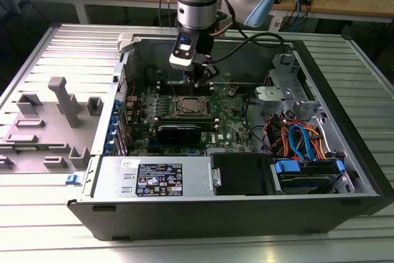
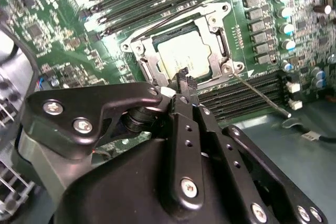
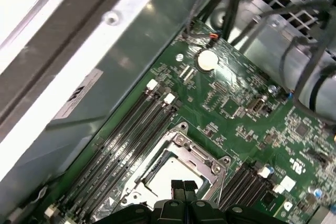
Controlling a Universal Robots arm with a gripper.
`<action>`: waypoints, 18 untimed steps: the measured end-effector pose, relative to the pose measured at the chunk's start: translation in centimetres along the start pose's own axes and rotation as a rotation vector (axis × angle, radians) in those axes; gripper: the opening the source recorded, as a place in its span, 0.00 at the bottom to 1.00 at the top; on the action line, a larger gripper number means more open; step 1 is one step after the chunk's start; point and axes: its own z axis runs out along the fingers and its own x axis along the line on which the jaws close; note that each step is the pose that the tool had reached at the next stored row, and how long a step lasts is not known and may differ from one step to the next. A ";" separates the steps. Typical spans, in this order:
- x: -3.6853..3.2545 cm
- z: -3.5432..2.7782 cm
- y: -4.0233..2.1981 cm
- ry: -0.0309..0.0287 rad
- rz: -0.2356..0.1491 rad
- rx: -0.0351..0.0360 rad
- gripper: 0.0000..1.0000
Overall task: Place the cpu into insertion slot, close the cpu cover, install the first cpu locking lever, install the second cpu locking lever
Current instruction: 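Install the first cpu locking lever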
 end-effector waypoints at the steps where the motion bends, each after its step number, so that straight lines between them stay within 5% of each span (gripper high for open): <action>1: 0.00 0.00 0.00 -0.0007 -0.018 -0.0007 0.11; 8: 0.00 0.00 0.00 -0.0054 -0.159 -0.0069 0.11; 18: 0.00 0.00 0.00 -0.0086 -0.290 -0.0138 0.11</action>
